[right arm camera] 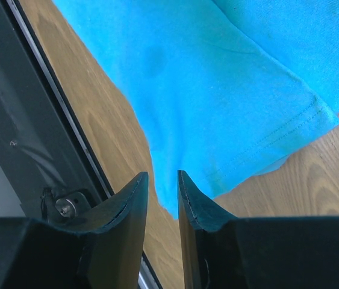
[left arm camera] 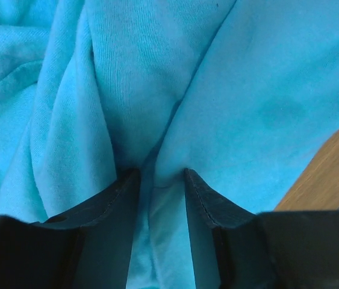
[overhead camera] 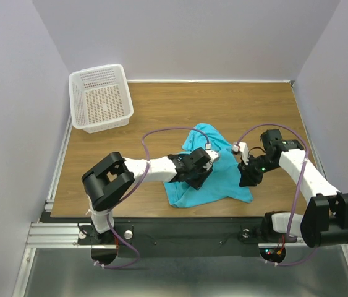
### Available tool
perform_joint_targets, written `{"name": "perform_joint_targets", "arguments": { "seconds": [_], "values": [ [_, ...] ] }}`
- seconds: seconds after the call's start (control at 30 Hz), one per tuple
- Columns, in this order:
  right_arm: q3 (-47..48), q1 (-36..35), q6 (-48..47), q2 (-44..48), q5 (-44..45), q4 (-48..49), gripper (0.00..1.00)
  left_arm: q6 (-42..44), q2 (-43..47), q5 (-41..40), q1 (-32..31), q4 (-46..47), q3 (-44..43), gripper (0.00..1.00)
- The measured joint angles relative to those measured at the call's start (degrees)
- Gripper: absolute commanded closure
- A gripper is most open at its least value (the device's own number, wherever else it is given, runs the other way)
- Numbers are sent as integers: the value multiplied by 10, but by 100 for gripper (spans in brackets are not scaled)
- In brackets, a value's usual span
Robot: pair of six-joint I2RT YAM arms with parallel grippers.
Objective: Fold and stack the t-shirts
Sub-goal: Flatten the tshirt out
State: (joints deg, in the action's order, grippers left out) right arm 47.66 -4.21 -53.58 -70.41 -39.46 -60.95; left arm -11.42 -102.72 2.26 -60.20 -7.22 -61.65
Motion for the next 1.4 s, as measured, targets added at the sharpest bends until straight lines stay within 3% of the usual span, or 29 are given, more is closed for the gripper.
{"name": "perform_joint_targets", "arguments": {
  "seconds": [0.1, 0.3, 0.5, 0.6, 0.73, 1.03, 1.23, 1.4],
  "values": [
    [0, 0, 1, 0, 0, 0, 68, 2, -2, -6, -3, -6, -4, 83],
    [0, 0, 11, 4, 3, 2, 67, 5, 5, -28, -10, -30, -21, 100],
    [31, 0, 67, 15, 43, 23, 59, 15, 111, -54, -11, -57, -21, 100],
    [73, 0, 123, 14, 73, 62, 52, 18, 202, -76, -7, -61, -21, 100],
    [113, 0, 192, 1, 91, 123, 50, 17, 316, -109, 17, -54, -7, 100],
    [169, 0, 332, -177, 55, 225, 50, -23, 534, -152, 179, -43, 81, 100],
    [252, 0, 360, -304, 31, 245, 50, -41, 569, -151, 198, -41, 88, 100],
    [278, -3, 337, -325, -23, 259, 49, -59, 581, -155, 198, -44, 105, 100]
  ]
}}
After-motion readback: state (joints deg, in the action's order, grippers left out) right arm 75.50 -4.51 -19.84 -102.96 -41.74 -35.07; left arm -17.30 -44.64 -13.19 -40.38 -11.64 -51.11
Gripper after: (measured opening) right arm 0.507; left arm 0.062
